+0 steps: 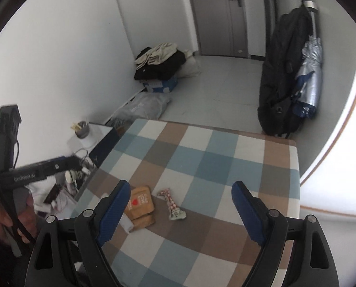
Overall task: Collect trash
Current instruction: 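Move both open tools back over the remaining trash on the table, then grasp the red-and-white snack wrapper with the right tool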
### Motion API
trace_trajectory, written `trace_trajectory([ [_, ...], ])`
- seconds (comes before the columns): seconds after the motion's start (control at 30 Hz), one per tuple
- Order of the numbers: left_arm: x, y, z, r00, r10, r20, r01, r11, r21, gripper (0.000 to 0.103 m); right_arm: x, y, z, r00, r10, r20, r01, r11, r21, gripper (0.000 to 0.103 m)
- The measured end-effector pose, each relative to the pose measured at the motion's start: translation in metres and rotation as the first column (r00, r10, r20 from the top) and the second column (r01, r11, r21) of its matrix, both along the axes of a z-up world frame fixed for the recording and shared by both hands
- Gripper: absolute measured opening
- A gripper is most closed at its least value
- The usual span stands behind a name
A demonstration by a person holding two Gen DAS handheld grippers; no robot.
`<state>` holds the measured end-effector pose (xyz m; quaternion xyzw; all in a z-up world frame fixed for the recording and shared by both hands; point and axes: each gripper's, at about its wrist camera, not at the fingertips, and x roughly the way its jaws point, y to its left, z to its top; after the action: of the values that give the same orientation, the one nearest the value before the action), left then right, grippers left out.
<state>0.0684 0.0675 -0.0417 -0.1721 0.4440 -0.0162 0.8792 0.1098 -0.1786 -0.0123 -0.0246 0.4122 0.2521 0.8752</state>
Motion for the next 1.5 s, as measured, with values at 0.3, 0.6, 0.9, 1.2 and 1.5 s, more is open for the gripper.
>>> trace_trajectory([
  [0.3,0.008,0.016,-0.014,0.998,0.007,-0.056,-0.008,1.000,-0.021,0.078,0.023,0.053,-0.046,0.981,0.181,-0.064,-0.189,0.969,-0.157,0.087],
  [0.6,0.013,0.025,-0.022,0.996,0.003,-0.085,-0.003,1.000,-0.005,0.078,0.045,0.083,-0.091,0.954,0.239,-0.184,-0.281,0.923,-0.262,0.086],
  [0.9,0.023,0.029,-0.035,0.990,0.023,-0.137,-0.025,1.000,-0.013,0.078,0.054,0.091,-0.106,0.936,0.260,-0.237,-0.323,0.902,-0.286,0.059],
  [1.2,0.028,0.018,-0.047,0.982,-0.005,-0.189,0.010,1.000,0.026,0.078,0.047,0.089,-0.104,0.938,0.275,-0.210,-0.330,0.891,-0.310,0.024],
  [1.5,0.030,0.010,-0.067,0.962,-0.079,-0.263,0.078,0.997,-0.013,0.078,0.050,0.081,-0.088,0.947,0.262,-0.187,-0.303,0.923,-0.237,0.022],
])
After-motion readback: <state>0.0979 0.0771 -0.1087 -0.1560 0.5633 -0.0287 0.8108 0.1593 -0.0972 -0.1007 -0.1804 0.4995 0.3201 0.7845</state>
